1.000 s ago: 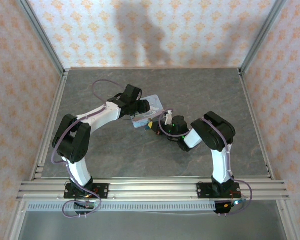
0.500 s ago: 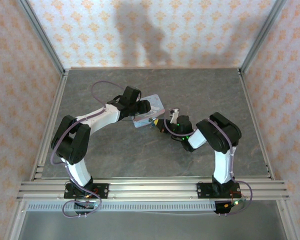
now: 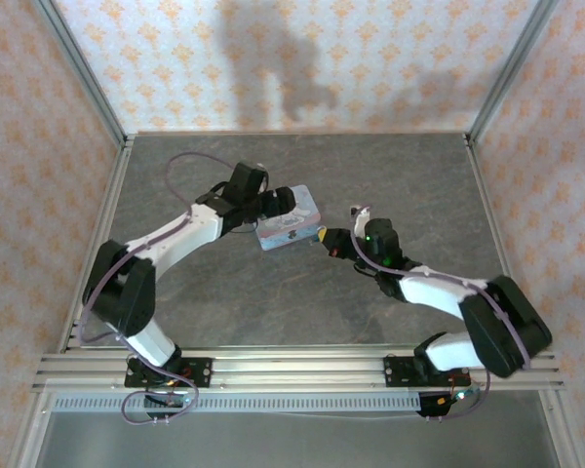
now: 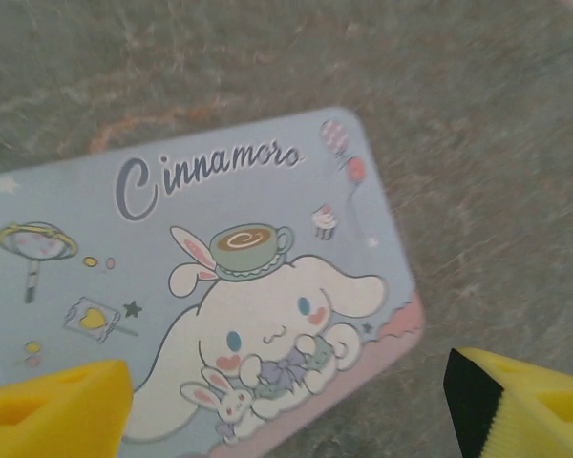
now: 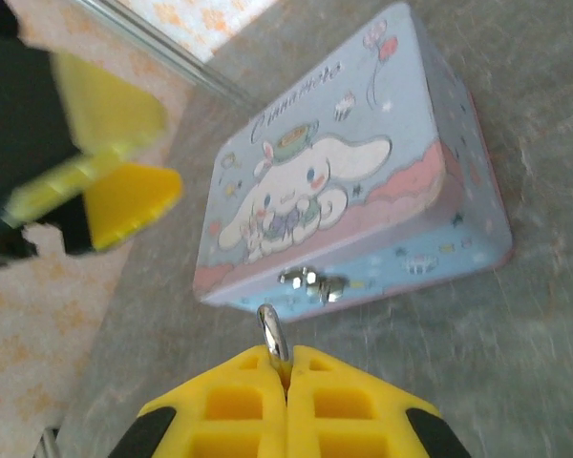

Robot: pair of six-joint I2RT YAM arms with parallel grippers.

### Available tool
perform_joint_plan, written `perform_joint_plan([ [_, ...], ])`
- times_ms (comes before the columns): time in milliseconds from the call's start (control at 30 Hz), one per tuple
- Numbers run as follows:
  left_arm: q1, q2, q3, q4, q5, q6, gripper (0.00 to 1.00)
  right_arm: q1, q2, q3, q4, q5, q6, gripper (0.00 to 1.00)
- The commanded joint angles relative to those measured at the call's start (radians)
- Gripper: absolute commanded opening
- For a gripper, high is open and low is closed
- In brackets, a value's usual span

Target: Unlock the padlock with the key

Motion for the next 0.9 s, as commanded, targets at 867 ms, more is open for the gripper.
perform_joint_plan([
  [867, -0.005, -0.518, -0.453, -0.026, -0.295, 0.020, 0.91, 0.065, 0.107, 0.134, -0.651, -0.037, -0.055, 0.03],
])
